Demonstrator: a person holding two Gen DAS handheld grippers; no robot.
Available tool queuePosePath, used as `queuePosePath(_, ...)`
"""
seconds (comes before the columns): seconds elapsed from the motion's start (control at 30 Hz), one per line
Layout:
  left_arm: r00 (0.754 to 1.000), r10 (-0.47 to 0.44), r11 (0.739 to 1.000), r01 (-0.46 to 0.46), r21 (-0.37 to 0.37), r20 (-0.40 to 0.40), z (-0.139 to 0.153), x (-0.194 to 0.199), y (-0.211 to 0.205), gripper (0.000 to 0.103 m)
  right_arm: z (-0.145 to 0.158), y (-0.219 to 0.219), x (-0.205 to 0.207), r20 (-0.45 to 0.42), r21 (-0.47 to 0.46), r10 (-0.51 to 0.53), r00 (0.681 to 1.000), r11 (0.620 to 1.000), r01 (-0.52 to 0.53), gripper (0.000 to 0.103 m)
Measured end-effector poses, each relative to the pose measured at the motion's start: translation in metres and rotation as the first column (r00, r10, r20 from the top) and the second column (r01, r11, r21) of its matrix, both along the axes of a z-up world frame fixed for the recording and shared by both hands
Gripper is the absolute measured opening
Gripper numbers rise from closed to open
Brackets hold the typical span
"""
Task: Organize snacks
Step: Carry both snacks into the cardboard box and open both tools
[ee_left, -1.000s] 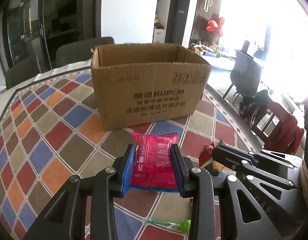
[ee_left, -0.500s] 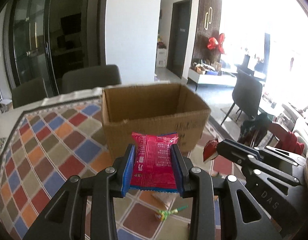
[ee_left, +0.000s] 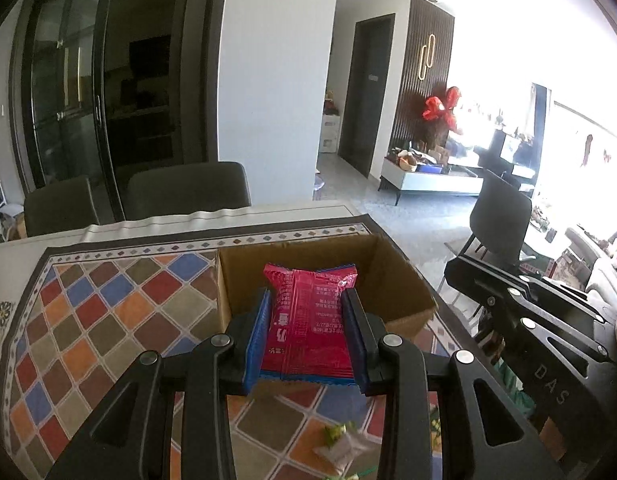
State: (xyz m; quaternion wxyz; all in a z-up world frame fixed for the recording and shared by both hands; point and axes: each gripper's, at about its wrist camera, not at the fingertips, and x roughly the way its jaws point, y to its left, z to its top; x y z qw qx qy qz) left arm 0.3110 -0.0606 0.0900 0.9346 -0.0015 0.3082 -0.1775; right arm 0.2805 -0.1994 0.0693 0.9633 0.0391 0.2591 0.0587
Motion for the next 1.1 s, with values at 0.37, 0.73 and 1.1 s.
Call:
queuePosePath(0.37, 0.996, 0.012, 1.0, -0.009, 0.03, -0.092, -0.007, 0.068, -0.011, 0.036, 0.009, -0.004, 0.064, -0.056, -0.033, -0.018, 0.998, 0.999, 0.016, 0.002)
queuePosePath(0.73, 0.998, 0.024, 0.998, -0.02, 0.062, -0.06, -0.009, 0.061, -0.011, 0.068, -0.001, -0.01, 0.071, -0.104, -0.041, -0.04, 0.994, 0.999, 0.036, 0.003)
queuePosePath(1.1, 1.0, -0.01, 0.999, 0.011, 0.047, -0.027, -0.019, 0.004, -0.007, 0.074, -0.02, -0.02, 0.027, -0.135, -0.032, -0.063, 0.989, 0.998, 0.059, 0.039)
